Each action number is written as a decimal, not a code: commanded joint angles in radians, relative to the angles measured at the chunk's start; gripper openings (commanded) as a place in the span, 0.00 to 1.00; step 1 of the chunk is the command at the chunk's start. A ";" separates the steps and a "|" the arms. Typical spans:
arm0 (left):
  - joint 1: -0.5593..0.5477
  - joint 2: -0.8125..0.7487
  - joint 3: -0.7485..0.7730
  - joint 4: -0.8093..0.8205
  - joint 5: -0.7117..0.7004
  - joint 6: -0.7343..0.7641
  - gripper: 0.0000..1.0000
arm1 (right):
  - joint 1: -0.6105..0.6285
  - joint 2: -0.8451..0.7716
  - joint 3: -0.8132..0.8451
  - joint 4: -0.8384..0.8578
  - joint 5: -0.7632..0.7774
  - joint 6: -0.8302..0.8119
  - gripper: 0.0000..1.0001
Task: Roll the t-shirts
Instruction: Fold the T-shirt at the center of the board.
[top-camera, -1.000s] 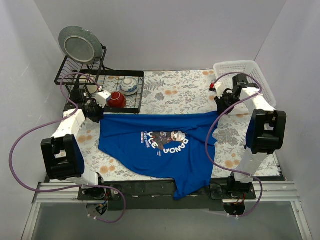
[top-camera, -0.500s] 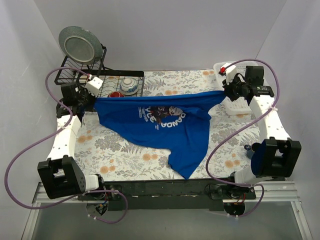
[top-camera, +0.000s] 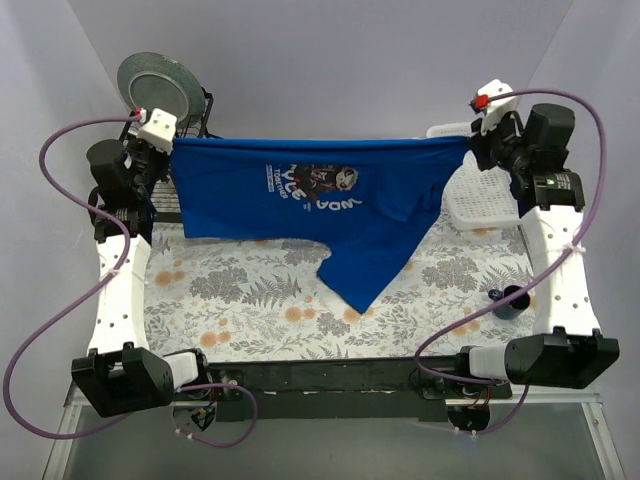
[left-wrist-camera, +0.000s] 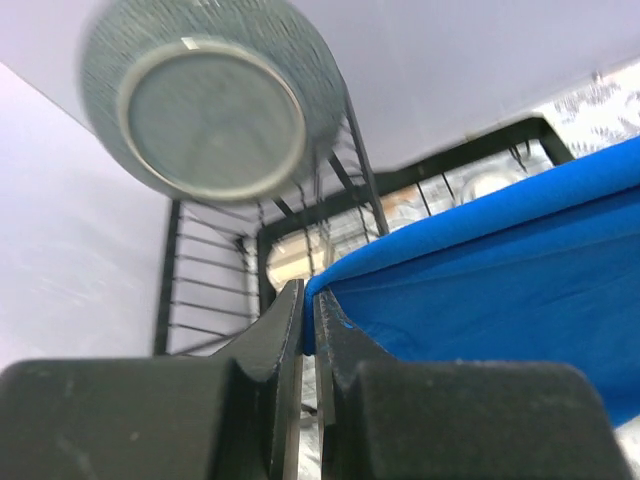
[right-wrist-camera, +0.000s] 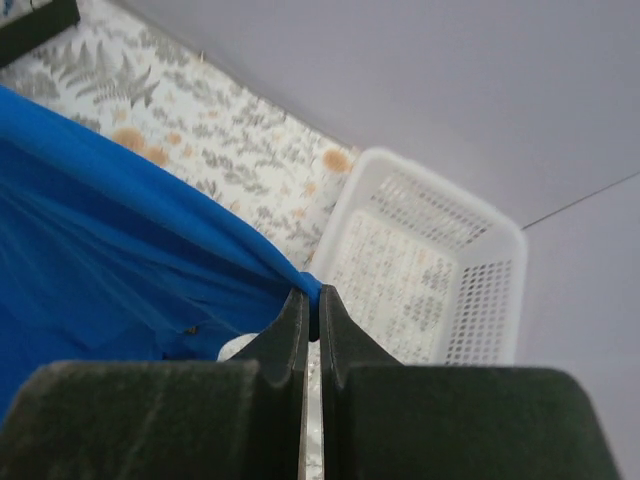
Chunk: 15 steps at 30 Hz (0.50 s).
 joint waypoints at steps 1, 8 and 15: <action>0.024 -0.088 0.036 0.070 -0.046 -0.001 0.00 | -0.016 -0.093 0.142 -0.023 0.049 0.018 0.01; -0.038 -0.272 0.027 -0.008 -0.068 0.003 0.00 | -0.016 -0.237 0.247 -0.183 0.032 -0.021 0.01; -0.036 -0.450 0.047 -0.110 -0.084 -0.047 0.00 | -0.016 -0.450 0.208 -0.258 0.047 -0.041 0.01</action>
